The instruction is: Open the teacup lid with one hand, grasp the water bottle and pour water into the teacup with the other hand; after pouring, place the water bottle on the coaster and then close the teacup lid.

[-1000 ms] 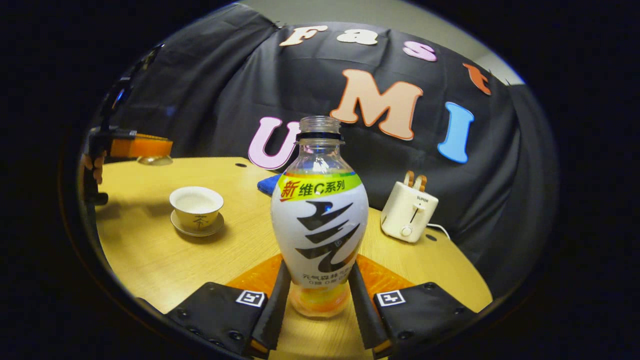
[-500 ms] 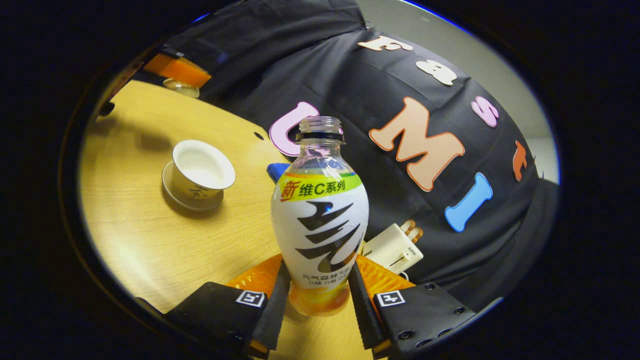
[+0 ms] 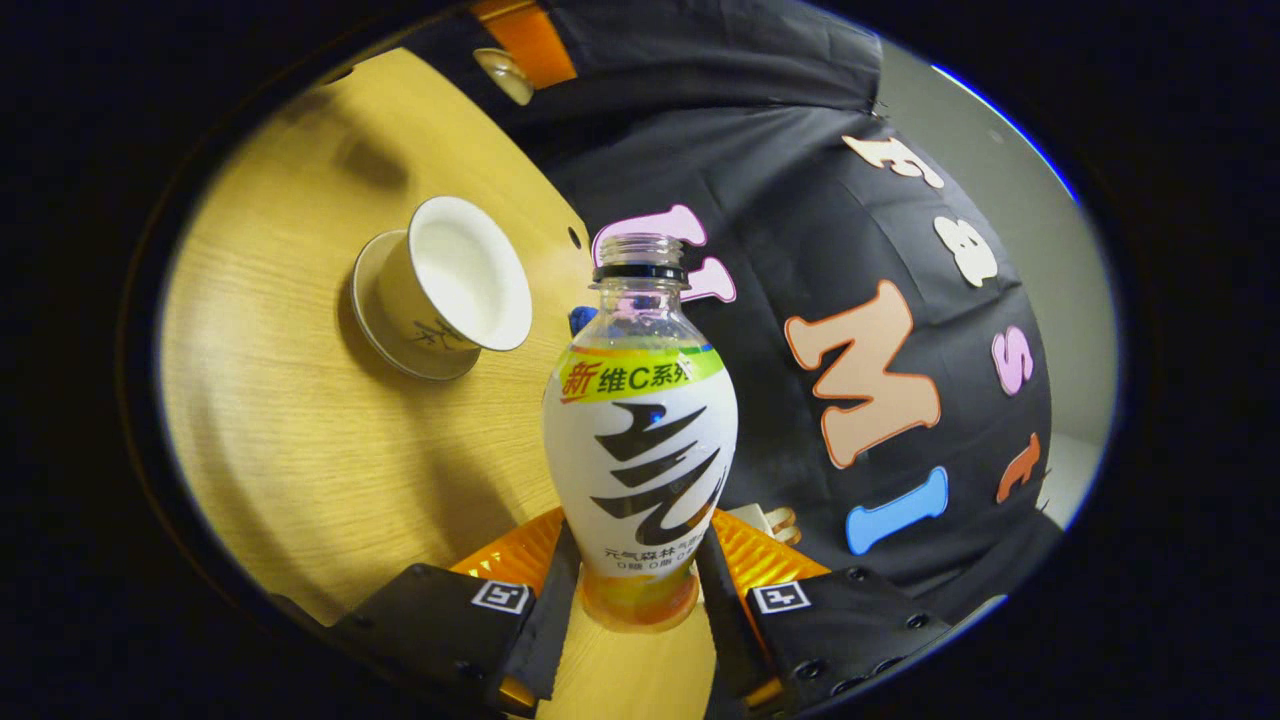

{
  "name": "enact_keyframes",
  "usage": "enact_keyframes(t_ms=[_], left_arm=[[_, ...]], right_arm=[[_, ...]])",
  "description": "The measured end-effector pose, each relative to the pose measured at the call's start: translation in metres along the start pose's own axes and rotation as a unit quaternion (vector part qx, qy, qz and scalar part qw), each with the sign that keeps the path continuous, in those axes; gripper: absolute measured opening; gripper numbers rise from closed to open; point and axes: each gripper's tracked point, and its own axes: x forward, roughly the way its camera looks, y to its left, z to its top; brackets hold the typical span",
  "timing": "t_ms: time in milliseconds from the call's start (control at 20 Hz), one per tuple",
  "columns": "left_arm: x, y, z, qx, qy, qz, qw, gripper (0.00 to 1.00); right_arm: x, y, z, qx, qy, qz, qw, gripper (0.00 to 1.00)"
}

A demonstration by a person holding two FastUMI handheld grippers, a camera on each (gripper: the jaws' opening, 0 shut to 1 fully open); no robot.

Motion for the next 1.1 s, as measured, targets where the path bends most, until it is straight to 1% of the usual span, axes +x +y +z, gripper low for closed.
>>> enact_keyframes(t_ms=[100,150,300,400,500,700,800,900,1050,1100], left_arm=[[-0.001,-0.002,0.001,0.001,-0.003,-0.006,1.000,0.22],[0.000,-0.002,0.002,0.001,-0.004,-0.008,1.000,0.23],[-0.001,-0.002,0.003,0.001,-0.008,-0.009,1.000,0.22],[-0.002,-0.002,0.005,-0.003,-0.013,-0.009,1.000,0.23],[-0.002,-0.003,0.006,-0.007,-0.017,-0.011,1.000,0.22],[-0.003,0.001,0.003,-0.009,-0.017,-0.011,1.000,0.22],[-0.003,0.002,0.000,-0.010,-0.014,-0.010,1.000,0.22],[-0.002,0.004,0.000,-0.013,-0.014,-0.009,1.000,0.22],[-0.001,0.004,0.004,-0.014,-0.020,-0.011,1.000,0.22],[-0.002,0.004,0.004,-0.012,-0.022,-0.011,1.000,0.22]], right_arm=[[0.004,0.004,0.004,-0.044,-0.002,-0.001,0.999,0.65],[0.005,0.005,0.006,-0.064,-0.005,-0.001,0.998,0.66],[0.003,0.013,0.011,-0.101,-0.010,0.005,0.995,0.66],[0.003,0.011,0.014,-0.129,-0.009,0.002,0.992,0.65],[0.003,0.010,0.018,-0.163,-0.013,-0.008,0.987,0.65],[0.012,-0.006,0.023,-0.230,-0.012,-0.025,0.973,0.66],[0.016,-0.008,0.025,-0.241,-0.015,-0.024,0.970,0.65],[0.017,-0.008,0.026,-0.249,-0.015,-0.018,0.968,0.65],[0.019,-0.015,0.030,-0.289,-0.018,-0.024,0.957,0.65],[0.019,-0.015,0.031,-0.295,-0.017,-0.023,0.955,0.65]])
